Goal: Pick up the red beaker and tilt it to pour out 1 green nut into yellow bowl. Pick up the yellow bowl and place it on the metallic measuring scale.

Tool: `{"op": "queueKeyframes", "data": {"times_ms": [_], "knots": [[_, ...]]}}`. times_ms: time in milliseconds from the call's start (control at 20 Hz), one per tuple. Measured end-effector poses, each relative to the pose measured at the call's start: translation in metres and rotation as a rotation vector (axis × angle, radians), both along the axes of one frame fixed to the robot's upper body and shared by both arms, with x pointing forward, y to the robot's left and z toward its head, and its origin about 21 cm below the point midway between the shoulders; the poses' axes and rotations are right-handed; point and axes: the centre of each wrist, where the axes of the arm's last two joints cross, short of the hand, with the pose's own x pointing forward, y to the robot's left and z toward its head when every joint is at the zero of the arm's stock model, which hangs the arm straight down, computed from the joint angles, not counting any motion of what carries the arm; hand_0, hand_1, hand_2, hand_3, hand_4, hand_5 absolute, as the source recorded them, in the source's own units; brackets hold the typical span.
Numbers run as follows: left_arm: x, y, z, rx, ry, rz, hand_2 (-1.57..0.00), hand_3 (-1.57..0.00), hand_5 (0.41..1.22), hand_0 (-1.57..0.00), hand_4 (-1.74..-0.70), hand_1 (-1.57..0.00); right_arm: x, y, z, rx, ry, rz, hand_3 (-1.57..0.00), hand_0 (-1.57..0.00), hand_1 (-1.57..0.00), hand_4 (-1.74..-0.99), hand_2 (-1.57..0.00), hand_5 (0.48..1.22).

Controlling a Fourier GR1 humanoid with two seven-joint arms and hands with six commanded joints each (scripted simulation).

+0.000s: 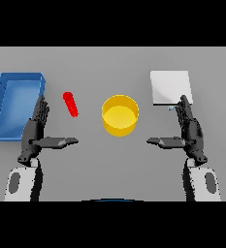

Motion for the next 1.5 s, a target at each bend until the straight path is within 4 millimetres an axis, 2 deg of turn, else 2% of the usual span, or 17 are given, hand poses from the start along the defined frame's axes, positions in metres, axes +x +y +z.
{"op": "queueKeyframes", "data": {"times_ms": [300, 350, 450, 700, 900, 1050, 1200, 1300, 1500], "knots": [[-0.005, -0.006, 0.001, -0.002, -0.013, -0.009, 0.0, 0.0, 0.652, 0.0, -1.2, 0.0, -0.001, 0.004, 0.0, -0.002, -0.002, 0.004, 0.0, 0.0, 0.0, -1.245, 0.0, 0.681], [-0.014, -0.007, 0.005, 0.073, -0.044, -0.035, 0.0, 0.0, 0.649, 0.0, -1.21, 0.0, -0.012, -0.001, 0.002, -0.143, -0.097, 0.016, 0.0, 0.0, 0.0, -1.242, 0.0, 0.678], [-0.026, -0.005, 0.012, 0.148, -0.046, -0.061, 0.0, 0.0, 0.654, 0.0, -1.22, 0.0, -0.022, 0.004, 0.006, -0.273, -0.144, 0.043, 0.0, 0.0, 0.0, -1.235, 0.0, 0.679], [-0.03, -0.01, 0.018, 0.191, -0.014, -0.098, 0.0, 0.0, 0.668, 0.0, -1.24, 0.0, -0.031, 0.011, 0.013, -0.314, -0.148, 0.059, 0.0, 0.0, 0.0, -1.25, 0.0, 0.681], [-0.008, -0.02, 0.013, 0.191, 0.036, -0.125, 0.0, 0.0, 0.713, 0.0, -1.33, 0.0, -0.029, 0.004, 0.011, -0.261, -0.136, 0.071, 0.0, 0.0, 0.0, -1.28, 0.0, 0.679], [0.013, -0.02, 0.01, 0.198, 0.034, -0.129, 0.0, 0.0, 0.738, 0.0, -1.38, 0.0, -0.03, 0.006, 0.009, -0.254, -0.149, 0.07, 0.0, 0.0, 0.0, -1.304, 0.0, 0.678], [0.027, -0.019, 0.005, 0.212, 0.053, -0.129, 0.0, 0.0, 0.738, 0.0, -1.38, 0.0, -0.027, 0.009, 0.015, -0.249, -0.154, 0.066, 0.0, 0.0, 0.0, -1.321, 0.0, 0.683], [0.038, -0.022, -0.004, 0.218, 0.083, -0.116, 0.0, 0.0, 0.726, 0.0, -1.36, 0.0, -0.029, 0.003, 0.017, -0.242, -0.153, 0.062, 0.0, 0.0, 0.0, -1.331, 0.0, 0.686], [0.057, -0.023, -0.016, 0.202, 0.104, -0.111, 0.0, 0.0, 0.714, 0.0, -1.33, 0.0, -0.03, 0.001, 0.014, -0.237, -0.135, 0.056, 0.0, 0.0, 0.0, -1.338, 0.0, 0.688]]}}
